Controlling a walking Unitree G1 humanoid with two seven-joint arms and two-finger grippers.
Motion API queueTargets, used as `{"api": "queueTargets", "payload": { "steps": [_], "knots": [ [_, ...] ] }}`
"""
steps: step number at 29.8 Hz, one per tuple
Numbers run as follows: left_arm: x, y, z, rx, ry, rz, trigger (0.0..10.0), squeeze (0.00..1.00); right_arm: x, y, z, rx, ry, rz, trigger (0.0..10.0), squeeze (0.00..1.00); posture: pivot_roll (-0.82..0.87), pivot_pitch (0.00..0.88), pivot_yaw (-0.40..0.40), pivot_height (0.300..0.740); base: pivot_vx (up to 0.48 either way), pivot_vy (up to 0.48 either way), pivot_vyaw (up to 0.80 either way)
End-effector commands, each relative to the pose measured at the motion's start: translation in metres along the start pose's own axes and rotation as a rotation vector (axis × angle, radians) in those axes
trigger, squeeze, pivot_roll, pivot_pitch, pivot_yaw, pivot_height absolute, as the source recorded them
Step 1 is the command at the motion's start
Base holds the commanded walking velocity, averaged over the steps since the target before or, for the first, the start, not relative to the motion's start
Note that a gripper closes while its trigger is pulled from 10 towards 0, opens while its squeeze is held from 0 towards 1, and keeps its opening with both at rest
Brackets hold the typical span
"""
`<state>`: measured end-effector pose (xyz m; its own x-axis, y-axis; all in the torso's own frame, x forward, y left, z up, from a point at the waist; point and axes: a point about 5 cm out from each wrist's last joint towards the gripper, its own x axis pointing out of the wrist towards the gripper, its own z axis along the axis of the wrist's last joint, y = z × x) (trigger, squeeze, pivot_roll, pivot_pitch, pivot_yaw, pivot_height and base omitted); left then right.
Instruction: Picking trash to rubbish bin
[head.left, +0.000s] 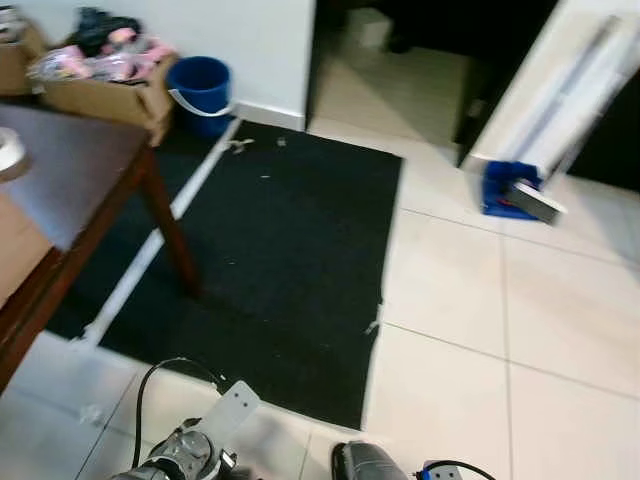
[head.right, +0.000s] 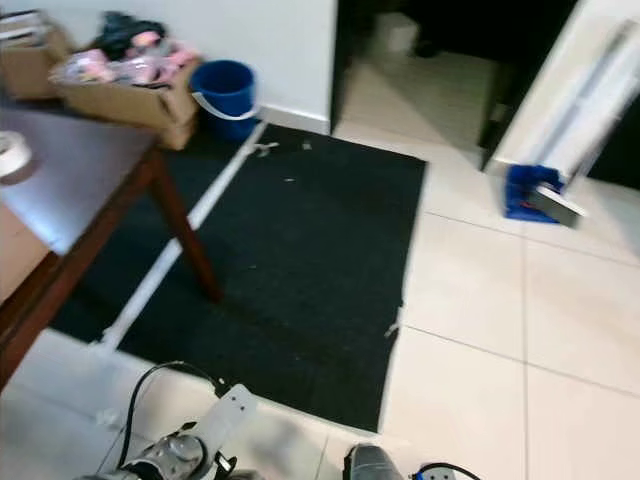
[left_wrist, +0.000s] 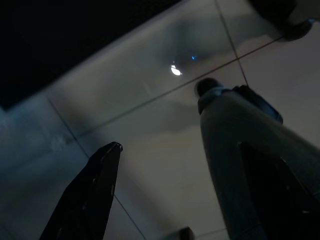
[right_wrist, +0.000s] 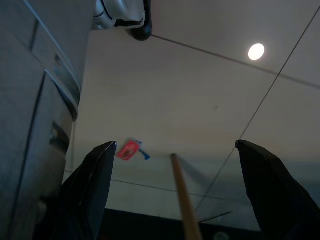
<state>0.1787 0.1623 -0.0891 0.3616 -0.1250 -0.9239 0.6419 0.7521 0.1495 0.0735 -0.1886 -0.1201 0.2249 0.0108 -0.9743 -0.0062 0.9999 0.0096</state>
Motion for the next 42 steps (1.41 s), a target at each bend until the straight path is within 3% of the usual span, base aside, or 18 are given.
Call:
{"api": "queueTargets", "payload": {
  "steps": [1,12,21,42],
  "knots": [
    [0.001,-0.005,-0.006,0.001,0.023,-0.017,10.0,0.0,0.0,0.004,-0.001,0.001,0.003,0.025,10.0,0.0,0.11,0.1,-0.027,0.74,0.0,0.0,-0.8],
    [0.0,-0.005,-0.006,0.001,0.025,-0.016,10.0,0.0,-0.003,-0.015,-0.008,-0.007,0.021,0.006,10.0,0.0,0.11,0.1,-0.027,0.74,0.0,0.0,-0.8],
    [0.001,-0.006,-0.007,0.003,0.029,-0.018,10.0,0.0,-0.001,0.0,-0.01,-0.014,0.027,0.028,10.0,0.0,0.11,0.103,-0.029,0.74,0.0,0.0,-0.8],
    [0.001,-0.007,-0.008,0.001,0.031,-0.019,10.0,0.0,0.0,0.007,-0.005,-0.03,0.029,0.043,10.0,0.0,0.11,0.108,-0.03,0.74,0.0,0.0,-0.8]
  ]
}}
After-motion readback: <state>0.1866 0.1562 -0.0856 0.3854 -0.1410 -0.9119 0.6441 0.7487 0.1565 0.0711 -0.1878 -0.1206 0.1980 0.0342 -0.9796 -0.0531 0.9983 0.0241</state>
